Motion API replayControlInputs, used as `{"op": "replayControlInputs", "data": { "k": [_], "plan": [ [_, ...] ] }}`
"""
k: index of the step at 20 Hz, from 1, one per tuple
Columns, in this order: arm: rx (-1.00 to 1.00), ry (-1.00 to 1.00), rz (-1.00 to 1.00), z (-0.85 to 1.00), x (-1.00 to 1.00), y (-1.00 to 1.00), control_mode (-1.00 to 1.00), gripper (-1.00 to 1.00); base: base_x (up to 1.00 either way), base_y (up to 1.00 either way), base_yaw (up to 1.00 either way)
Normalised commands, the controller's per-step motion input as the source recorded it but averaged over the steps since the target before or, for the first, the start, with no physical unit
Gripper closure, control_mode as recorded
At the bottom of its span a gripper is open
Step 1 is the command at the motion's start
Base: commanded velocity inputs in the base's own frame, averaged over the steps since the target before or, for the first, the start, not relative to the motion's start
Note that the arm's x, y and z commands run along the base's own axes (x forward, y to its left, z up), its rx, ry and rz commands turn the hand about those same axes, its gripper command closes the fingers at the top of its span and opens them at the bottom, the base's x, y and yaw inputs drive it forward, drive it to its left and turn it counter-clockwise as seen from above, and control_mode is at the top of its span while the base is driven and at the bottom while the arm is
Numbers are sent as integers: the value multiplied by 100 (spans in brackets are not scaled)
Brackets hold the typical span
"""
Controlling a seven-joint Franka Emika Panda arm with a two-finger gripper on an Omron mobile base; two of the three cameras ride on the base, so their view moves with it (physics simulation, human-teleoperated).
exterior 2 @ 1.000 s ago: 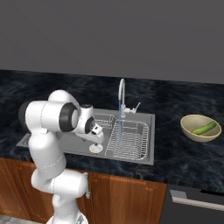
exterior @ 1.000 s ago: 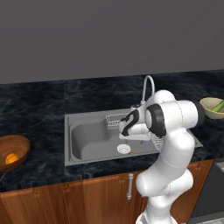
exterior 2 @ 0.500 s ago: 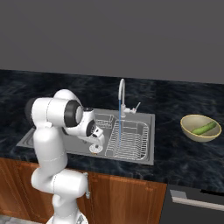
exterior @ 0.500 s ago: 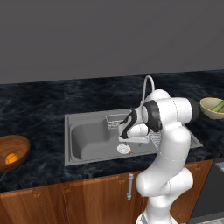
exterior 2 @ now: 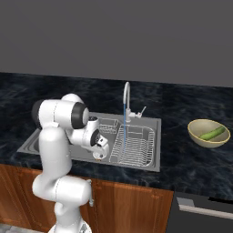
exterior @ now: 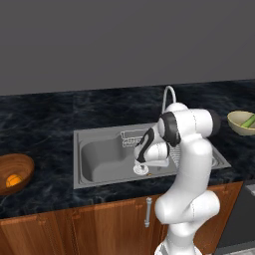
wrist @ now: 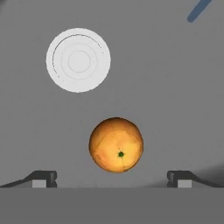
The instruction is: Pick the oranges from the sink and place them in one bowl. Place the cucumber in the other bowl. Then turn off the sink faucet.
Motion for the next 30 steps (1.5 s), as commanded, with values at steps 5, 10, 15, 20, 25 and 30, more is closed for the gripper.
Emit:
{"op": "replayControlInputs", "data": {
  "k": [5, 10, 15, 20, 25, 30],
  "plan": [
    [0, 0, 0, -26, 3, 0, -100, -100, 0, 0, 0],
    [0, 0, -1, -32, 0, -5, -100, -100, 0, 0, 0],
    [0, 0, -1, -32, 0, -4, -100, -100, 0, 0, 0],
    [0, 0, 0, -11, 0, 0, -100, -100, 0, 0, 0],
    [0, 0, 0, -14, 0, 0, -100, -100, 0, 0, 0],
    [0, 0, 0, -22, 0, 0, -100, -100, 0, 0, 0]
  ]
}}
